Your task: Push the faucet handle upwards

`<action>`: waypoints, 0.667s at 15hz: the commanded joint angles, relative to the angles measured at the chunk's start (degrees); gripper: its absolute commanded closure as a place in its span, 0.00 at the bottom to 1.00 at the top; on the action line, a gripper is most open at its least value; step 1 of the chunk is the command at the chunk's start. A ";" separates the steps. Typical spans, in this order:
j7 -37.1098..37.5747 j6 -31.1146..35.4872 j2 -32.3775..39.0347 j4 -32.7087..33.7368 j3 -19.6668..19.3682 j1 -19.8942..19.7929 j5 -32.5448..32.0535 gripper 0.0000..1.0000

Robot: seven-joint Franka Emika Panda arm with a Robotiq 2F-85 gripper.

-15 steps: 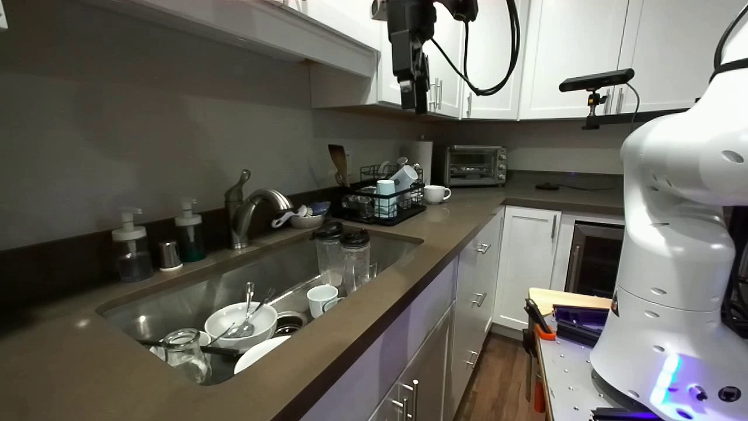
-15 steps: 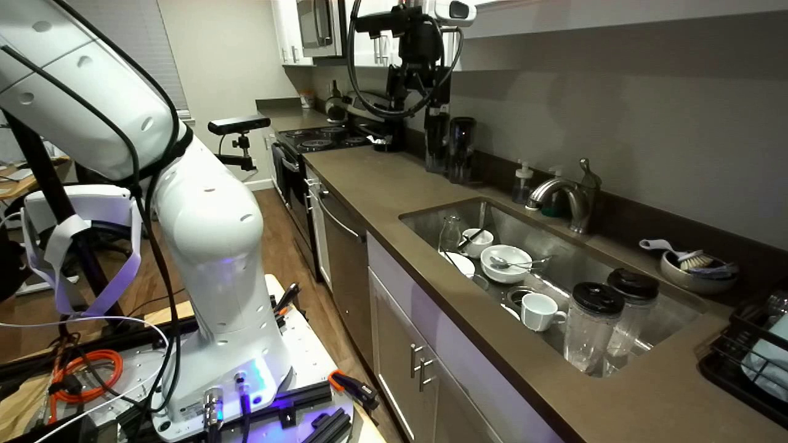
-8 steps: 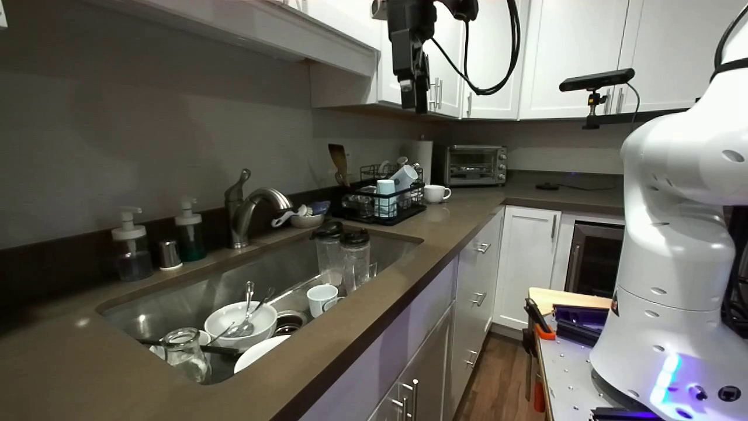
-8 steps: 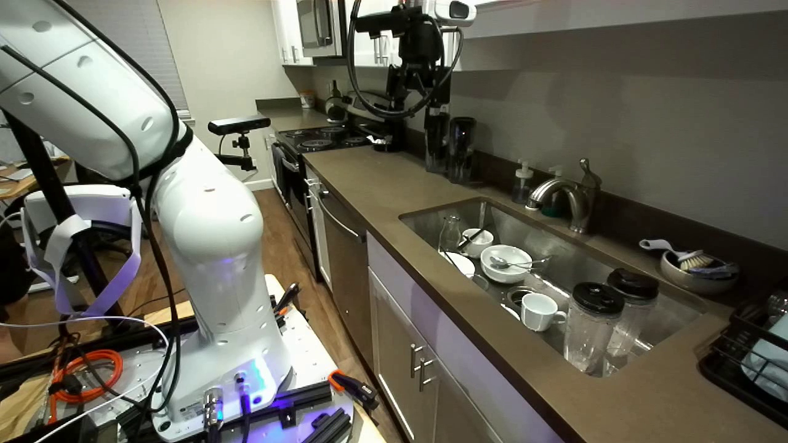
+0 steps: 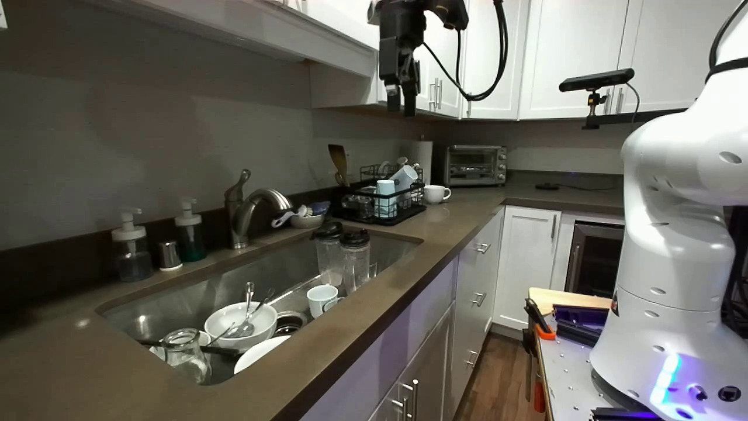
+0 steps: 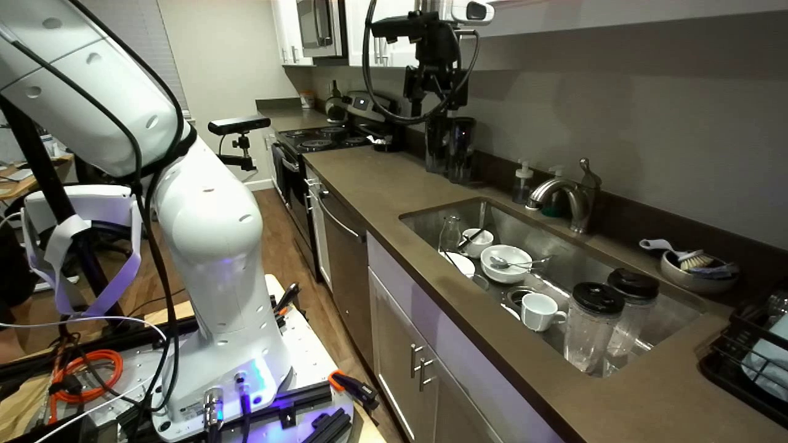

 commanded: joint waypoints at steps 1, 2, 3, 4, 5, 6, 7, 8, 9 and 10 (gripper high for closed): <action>-1.75 6.11 3.10 0.03 -1.36 -1.03 2.71 0.00; -1.52 7.65 3.56 -0.42 -1.73 -1.06 3.45 0.00; -1.44 9.97 3.62 -1.59 -2.13 -1.10 4.40 0.00; -1.16 12.46 3.65 -2.84 -2.39 -1.16 5.42 0.00; -0.67 15.11 3.85 -4.21 -2.62 -1.23 6.78 0.00; -0.90 17.69 4.17 -5.46 -2.91 -1.15 8.23 0.00; -0.29 20.96 4.57 -6.91 -3.03 -1.23 9.79 0.00; 0.16 24.53 4.92 -8.38 -3.09 -1.29 11.16 0.00; 1.33 28.49 5.42 -10.05 -2.88 -1.39 12.45 0.00; 1.97 31.76 5.95 -11.16 -2.73 -1.49 13.23 0.00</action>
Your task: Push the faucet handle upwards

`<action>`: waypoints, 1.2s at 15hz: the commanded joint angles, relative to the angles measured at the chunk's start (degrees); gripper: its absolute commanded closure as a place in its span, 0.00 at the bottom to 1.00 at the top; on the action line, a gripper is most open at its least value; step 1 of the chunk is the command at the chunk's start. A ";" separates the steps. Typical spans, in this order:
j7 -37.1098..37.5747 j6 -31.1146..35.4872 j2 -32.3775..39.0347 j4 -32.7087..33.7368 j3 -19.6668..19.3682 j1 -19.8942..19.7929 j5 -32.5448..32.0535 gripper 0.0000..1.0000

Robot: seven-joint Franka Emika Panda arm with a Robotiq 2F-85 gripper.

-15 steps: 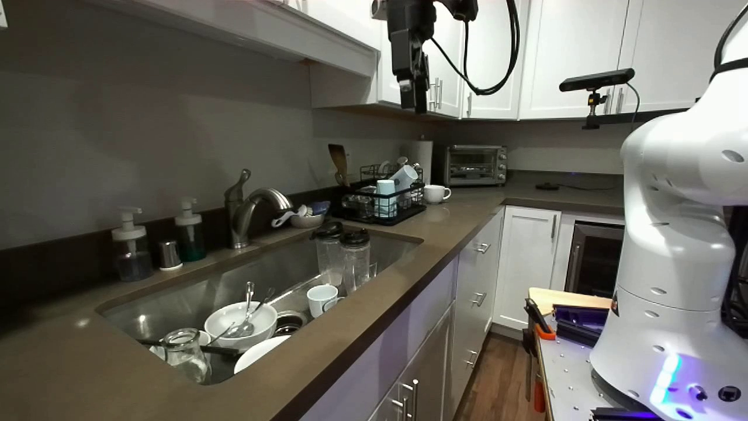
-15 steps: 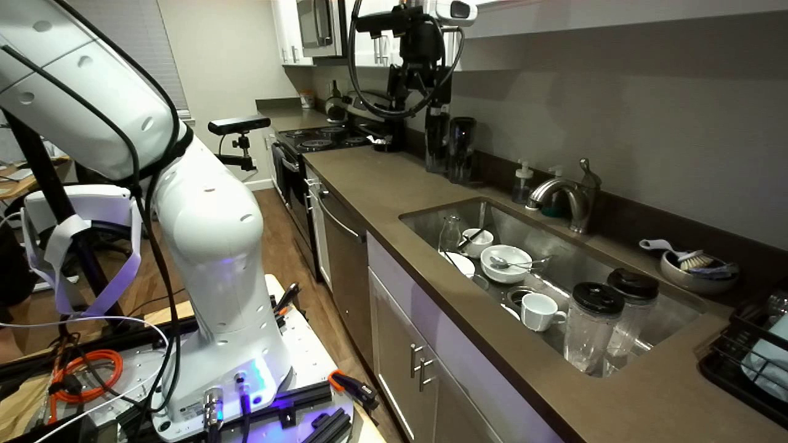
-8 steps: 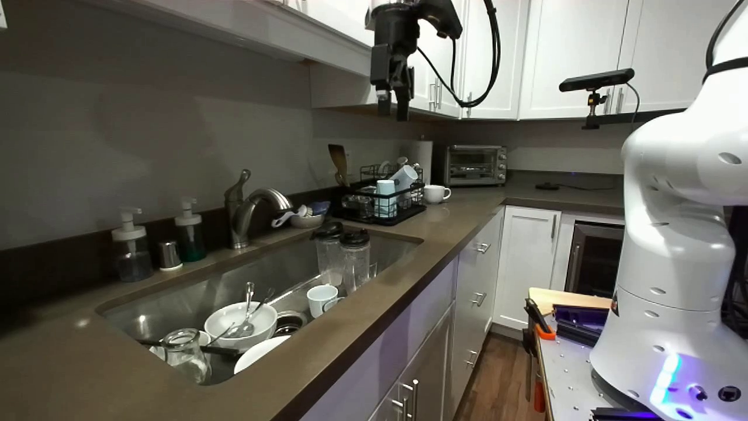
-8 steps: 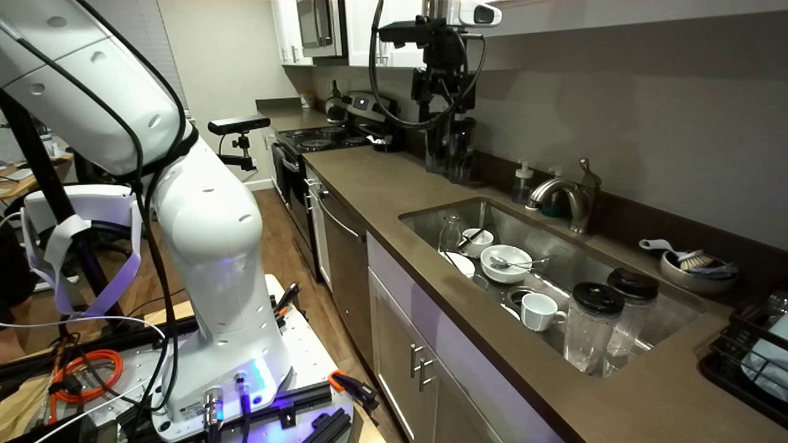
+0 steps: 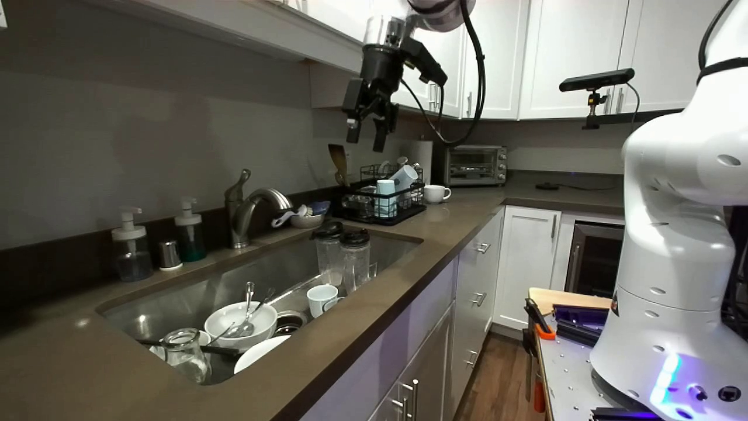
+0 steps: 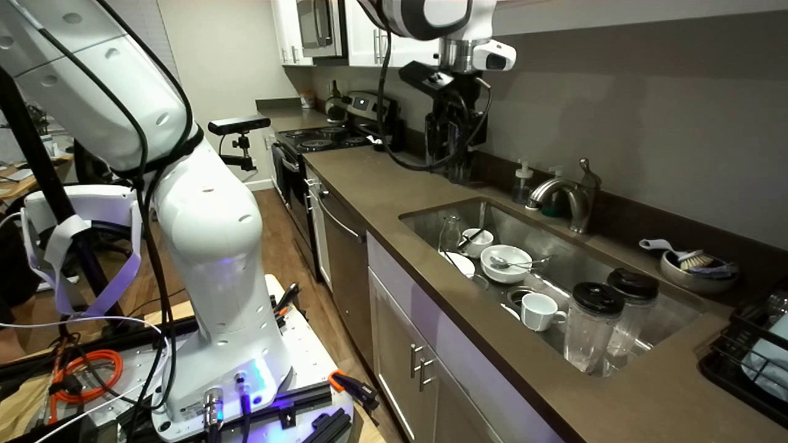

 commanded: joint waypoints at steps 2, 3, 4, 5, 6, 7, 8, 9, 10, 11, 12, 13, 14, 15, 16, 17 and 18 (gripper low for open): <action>5.36 15.97 2.15 -6.30 2.30 -1.92 2.82 0.00; 8.48 20.80 1.44 -10.08 4.07 -1.94 1.85 0.00; 11.52 24.75 1.93 -11.80 5.54 -2.45 0.41 0.00; 15.42 29.06 2.48 -13.78 7.67 -3.10 -1.70 0.00; 19.32 32.00 2.81 -15.36 9.91 -4.02 -4.28 0.00; 21.87 32.79 4.63 -13.62 11.16 -5.69 -7.48 0.00; 26.12 34.16 4.95 -14.10 13.46 -7.44 -11.23 0.00; 30.34 34.47 5.68 -13.36 15.68 -9.40 -15.33 0.00; 30.64 31.84 5.58 -12.34 16.15 -9.23 -16.49 0.00; 22.50 26.75 5.07 -11.06 13.16 -4.50 -11.00 0.00; 26.78 31.33 4.84 -13.53 14.11 -6.85 -13.28 0.00; 25.63 29.49 4.84 -12.82 13.88 -5.88 -12.73 0.00; 25.29 28.51 4.84 -12.22 13.79 -5.29 -12.59 0.00; 25.17 27.99 4.84 -11.81 13.71 -4.98 -12.57 0.00; 26.59 28.93 5.19 -11.75 14.19 -5.59 -13.53 0.00; 27.85 33.36 6.01 -11.98 14.29 -5.41 -12.65 0.00; 29.70 36.01 6.18 -12.16 15.03 -6.34 -14.06 0.00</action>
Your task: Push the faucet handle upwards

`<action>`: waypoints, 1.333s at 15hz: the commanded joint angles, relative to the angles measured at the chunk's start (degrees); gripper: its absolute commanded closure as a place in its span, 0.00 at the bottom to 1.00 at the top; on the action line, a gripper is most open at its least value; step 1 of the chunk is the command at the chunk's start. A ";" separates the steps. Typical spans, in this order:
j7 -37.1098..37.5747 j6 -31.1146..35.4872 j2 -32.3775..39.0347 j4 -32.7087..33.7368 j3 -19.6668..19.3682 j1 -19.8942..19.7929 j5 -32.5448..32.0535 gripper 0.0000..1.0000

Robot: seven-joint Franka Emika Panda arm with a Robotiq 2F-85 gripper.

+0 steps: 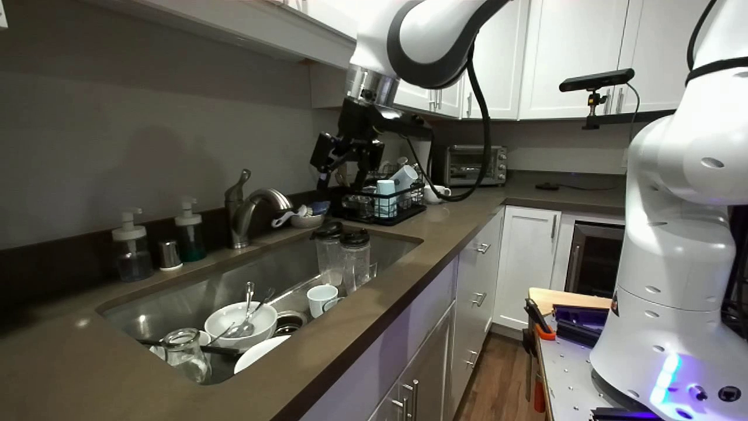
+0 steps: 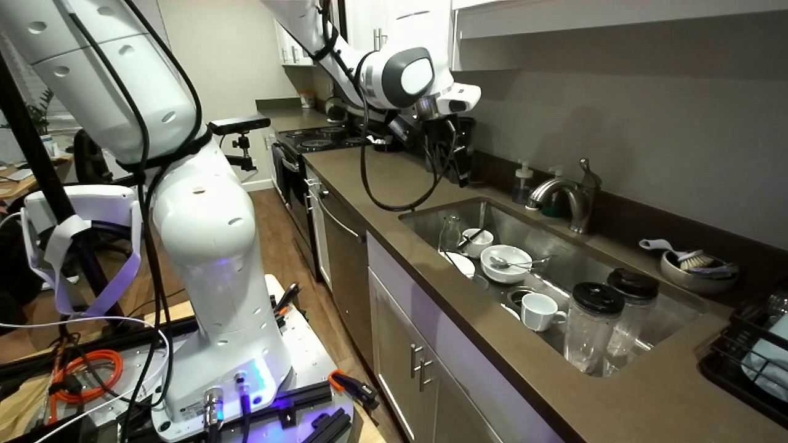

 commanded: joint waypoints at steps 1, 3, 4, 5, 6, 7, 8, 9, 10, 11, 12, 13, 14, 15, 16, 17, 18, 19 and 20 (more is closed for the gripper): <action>5.75 11.12 2.01 -0.49 2.28 -2.24 -2.56 0.00; 10.87 18.63 3.15 -0.74 5.43 -6.03 -7.68 0.00; 10.33 20.03 5.18 2.13 4.23 -7.32 -9.51 0.00; 7.99 21.03 8.52 6.67 2.31 -9.03 -10.41 0.00; 7.88 22.43 9.99 8.36 2.02 -10.19 -11.29 0.00; 7.49 22.99 12.30 11.84 1.51 -11.96 -12.66 0.00; 7.59 23.57 14.43 14.62 1.13 -13.30 -14.04 0.00; 9.43 24.00 15.95 16.59 1.63 -14.60 -16.62 0.00; 10.41 23.95 17.94 19.52 1.38 -15.62 -19.05 0.00; 10.38 23.66 20.30 22.67 1.08 -15.66 -20.06 0.00; 10.24 23.38 22.11 25.06 0.80 -15.53 -20.90 0.00; 9.91 23.21 24.08 27.67 0.67 -15.04 -20.96 0.00; 9.75 23.30 25.77 29.74 0.50 -14.57 -21.01 0.00; 9.53 23.68 27.75 31.94 0.49 -14.14 -20.70 0.00; 11.88 24.22 28.49 32.32 -0.32 -12.80 -22.66 0.00; 10.85 24.26 28.94 32.39 0.25 -12.49 -21.27 0.00; 8.86 22.66 26.74 30.41 0.47 -13.58 -19.72 0.00; 8.87 22.75 27.78 31.22 0.49 -13.04 -19.73 0.00; 8.89 22.85 28.37 31.59 0.49 -12.62 -19.73 0.00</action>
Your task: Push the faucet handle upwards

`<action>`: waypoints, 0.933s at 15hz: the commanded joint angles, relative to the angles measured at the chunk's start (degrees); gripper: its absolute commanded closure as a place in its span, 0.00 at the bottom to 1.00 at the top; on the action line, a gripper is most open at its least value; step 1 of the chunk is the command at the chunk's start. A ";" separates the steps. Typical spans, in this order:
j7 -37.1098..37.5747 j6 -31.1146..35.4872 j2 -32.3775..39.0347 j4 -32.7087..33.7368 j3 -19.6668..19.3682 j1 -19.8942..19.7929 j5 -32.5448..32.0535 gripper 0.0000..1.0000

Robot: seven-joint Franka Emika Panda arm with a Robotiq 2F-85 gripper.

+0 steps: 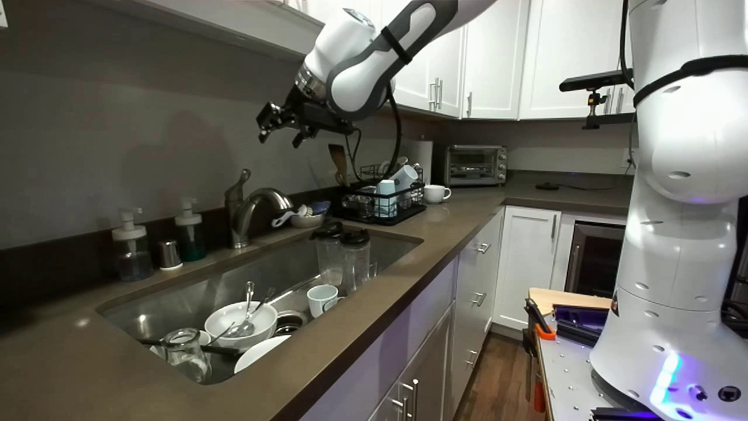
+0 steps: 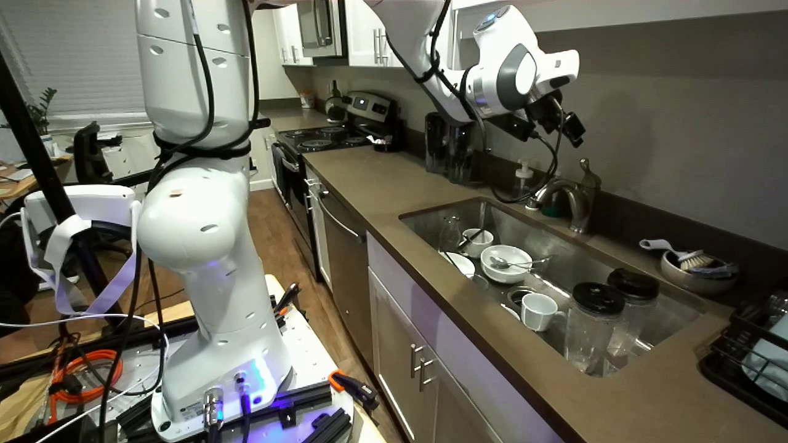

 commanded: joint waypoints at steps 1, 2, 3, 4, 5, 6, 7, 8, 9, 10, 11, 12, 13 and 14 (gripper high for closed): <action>0.01 0.09 0.23 0.11 0.02 0.16 0.00 0.00; 1.24 1.35 0.05 -0.17 -1.42 0.82 -1.97 0.00; 1.49 1.84 -0.10 -0.93 -1.77 0.92 -2.20 0.00; 2.11 1.93 -0.09 -1.13 -2.51 1.40 -2.81 0.00; 2.71 2.09 -0.20 -1.54 -3.35 2.01 -3.65 0.00; 3.28 2.32 -0.22 -1.69 -4.19 2.54 -4.55 0.00; 4.41 2.43 -0.46 -1.92 -5.38 3.40 -6.10 0.00; 5.22 2.44 -0.41 -1.94 -6.03 3.98 -7.02 0.00; 8.22 3.33 0.30 -0.95 -8.57 5.85 -10.68 0.00; 9.37 3.79 0.74 -0.50 -9.42 6.70 -12.08 0.00; 12.14 4.54 1.83 0.90 -11.47 8.52 -15.03 0.00; 14.23 5.05 2.55 1.75 -13.14 9.98 -17.30 0.00; 16.34 5.08 3.58 3.07 -14.65 11.53 -19.24 0.25; 17.88 5.28 4.18 3.72 -15.87 12.81 -20.68 0.27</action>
